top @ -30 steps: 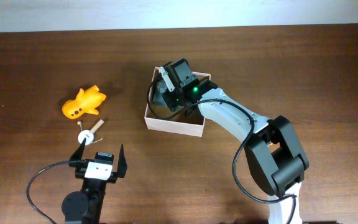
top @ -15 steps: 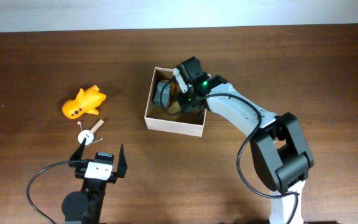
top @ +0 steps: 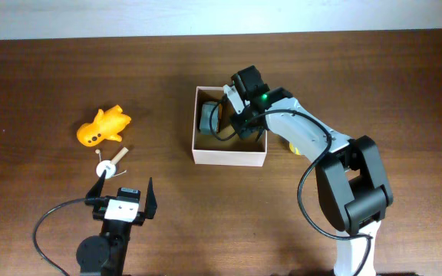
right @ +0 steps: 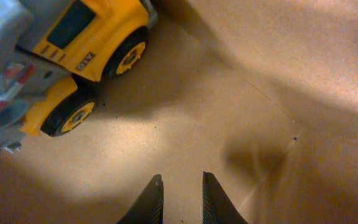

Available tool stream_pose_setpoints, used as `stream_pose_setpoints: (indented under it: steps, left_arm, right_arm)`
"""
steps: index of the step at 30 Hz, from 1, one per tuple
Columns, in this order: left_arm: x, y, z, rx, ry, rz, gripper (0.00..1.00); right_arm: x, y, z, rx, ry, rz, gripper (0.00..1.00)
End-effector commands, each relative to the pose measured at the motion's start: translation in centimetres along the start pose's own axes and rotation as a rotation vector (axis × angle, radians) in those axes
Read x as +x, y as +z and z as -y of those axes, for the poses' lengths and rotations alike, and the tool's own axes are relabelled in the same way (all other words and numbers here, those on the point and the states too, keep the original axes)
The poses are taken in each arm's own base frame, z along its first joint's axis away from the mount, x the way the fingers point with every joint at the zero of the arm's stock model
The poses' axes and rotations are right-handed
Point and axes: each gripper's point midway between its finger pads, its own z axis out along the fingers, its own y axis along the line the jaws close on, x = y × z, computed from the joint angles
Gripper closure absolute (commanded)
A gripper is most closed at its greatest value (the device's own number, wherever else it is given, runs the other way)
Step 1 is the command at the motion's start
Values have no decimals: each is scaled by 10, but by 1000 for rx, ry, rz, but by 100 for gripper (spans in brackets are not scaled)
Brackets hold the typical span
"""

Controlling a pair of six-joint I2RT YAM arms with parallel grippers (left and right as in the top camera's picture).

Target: Pack container

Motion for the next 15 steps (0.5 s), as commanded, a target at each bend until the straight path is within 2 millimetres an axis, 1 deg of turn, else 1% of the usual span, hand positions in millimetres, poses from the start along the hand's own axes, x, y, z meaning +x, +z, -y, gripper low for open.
stream_pose_setpoints:
  steps: [1, 7, 10, 13, 15]
  left_arm:
    - [2, 0, -2, -11, 12, -2, 1]
    - [2, 0, -2, -11, 12, -2, 1]
    - [2, 0, -2, -11, 12, -3, 1]
    - [2, 0, -2, -11, 12, -3, 1]
    - [2, 0, -2, -11, 12, -3, 1]
  right_arm:
    - [8, 3, 13, -2, -52, -19, 84]
    - [14, 3, 28, 0, -63, -29, 84]
    - [14, 2, 32, -12, -72, -25, 84]
    - [14, 2, 31, -24, -71, -22, 84]
    - [11, 1, 25, -53, -74, -12, 84]
